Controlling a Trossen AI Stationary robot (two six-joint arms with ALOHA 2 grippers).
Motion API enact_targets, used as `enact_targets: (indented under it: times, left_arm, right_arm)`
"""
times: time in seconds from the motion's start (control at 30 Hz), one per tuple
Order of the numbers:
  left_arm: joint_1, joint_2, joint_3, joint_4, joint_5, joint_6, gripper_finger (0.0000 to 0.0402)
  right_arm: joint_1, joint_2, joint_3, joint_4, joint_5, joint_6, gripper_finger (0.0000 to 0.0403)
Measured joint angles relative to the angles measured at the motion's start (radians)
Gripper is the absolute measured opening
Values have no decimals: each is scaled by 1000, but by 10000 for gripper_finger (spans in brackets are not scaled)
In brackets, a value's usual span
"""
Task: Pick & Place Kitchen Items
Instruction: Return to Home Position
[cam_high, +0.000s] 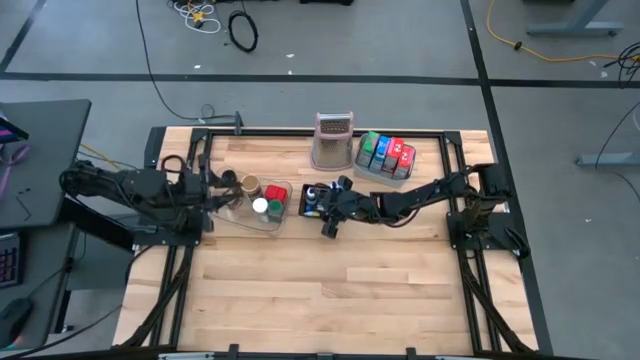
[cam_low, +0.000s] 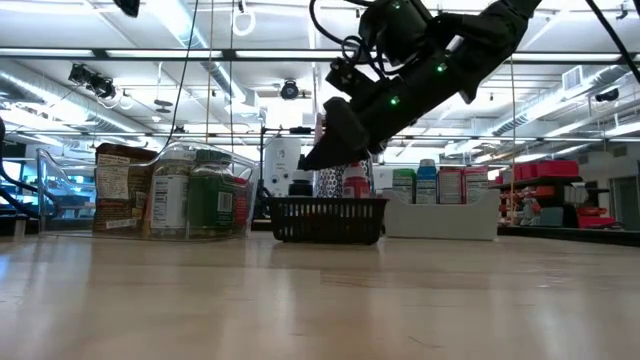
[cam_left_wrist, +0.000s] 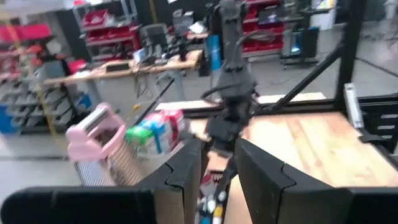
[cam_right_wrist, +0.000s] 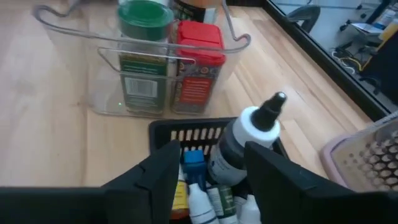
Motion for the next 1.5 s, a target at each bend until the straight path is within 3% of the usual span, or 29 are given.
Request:
enact_targets:
  times: [0.23, 0.5, 0.8, 1.0, 1.33, 1.5]
  left_arm:
    - [0, -46, 0, -107, -146, -107, 110]
    - [0, -142, 0, -190, -20, -111, 110]
    - [0, -201, 0, -238, -17, -48, 110]
    - [0, -296, -1, -329, -25, -113, 110]
    - [0, -468, -140, -271, -6, -97, 110]
    - [0, -463, -170, -226, 37, -77, 110]
  right_arm:
    - [30, 0, 1, 67, -1, 0, 187]
    - [73, -51, 1, 64, -1, -41, 169]
    - [109, -152, 1, 44, -1, -40, 160]
    - [132, -214, 1, 16, 0, -40, 160]
    - [170, -298, 1, 5, 3, -37, 160]
    - [198, -335, 1, -26, 2, -54, 160]
